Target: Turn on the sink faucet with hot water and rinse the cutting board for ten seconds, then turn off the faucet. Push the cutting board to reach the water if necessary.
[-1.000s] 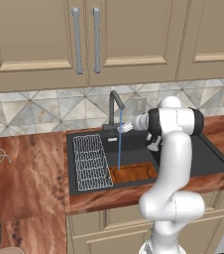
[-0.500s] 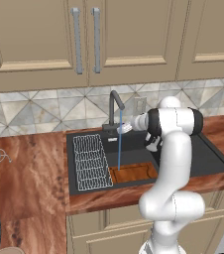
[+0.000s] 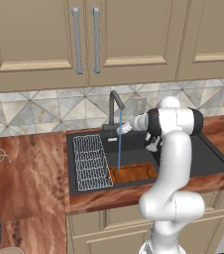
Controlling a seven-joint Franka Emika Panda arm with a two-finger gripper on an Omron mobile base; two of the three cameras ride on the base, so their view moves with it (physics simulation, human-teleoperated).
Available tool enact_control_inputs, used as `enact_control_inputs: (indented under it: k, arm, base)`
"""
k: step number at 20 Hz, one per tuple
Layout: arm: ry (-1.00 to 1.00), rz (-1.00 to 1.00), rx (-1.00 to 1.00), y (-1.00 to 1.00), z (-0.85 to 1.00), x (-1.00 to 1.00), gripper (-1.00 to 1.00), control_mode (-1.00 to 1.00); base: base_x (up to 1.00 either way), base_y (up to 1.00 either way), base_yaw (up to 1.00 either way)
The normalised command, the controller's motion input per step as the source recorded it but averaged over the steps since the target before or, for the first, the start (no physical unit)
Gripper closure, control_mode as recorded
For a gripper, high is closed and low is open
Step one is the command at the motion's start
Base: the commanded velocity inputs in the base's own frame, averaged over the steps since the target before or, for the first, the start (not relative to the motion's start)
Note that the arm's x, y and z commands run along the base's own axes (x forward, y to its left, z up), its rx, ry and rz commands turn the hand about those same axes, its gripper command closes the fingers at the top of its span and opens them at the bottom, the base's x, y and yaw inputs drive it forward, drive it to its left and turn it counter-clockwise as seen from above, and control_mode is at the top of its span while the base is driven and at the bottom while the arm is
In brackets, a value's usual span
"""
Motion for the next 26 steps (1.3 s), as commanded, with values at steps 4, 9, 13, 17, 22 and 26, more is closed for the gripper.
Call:
enact_control_inputs:
  k: [4, 9, 13, 17, 22, 26]
  arm:
    - [0.0, 0.0, 0.0, 0.02, 0.0, 0.0, -1.0, -1.0]
    - [-0.01, 0.01, 0.0, 0.02, 0.0, 0.0, -1.0, -1.0]
    - [-0.01, 0.02, 0.0, 0.09, 0.0, 0.0, -1.0, -1.0]
    - [0.0, 0.03, 0.0, 0.11, 0.0, 0.0, -1.0, -1.0]
    - [0.0, 0.03, 0.0, 0.14, 0.0, 0.0, -1.0, -1.0]
    - [0.0, 0.03, 0.0, 0.13, 0.0, 0.0, -1.0, -1.0]
  base:
    - [0.0, 0.0, 0.0]
    - [0.0, 0.0, 0.0]
    - [0.0, 0.0, 0.0]
    - [0.0, 0.0, 0.0]
    - [0.0, 0.0, 0.0]
    - [0.0, 0.0, 0.0]
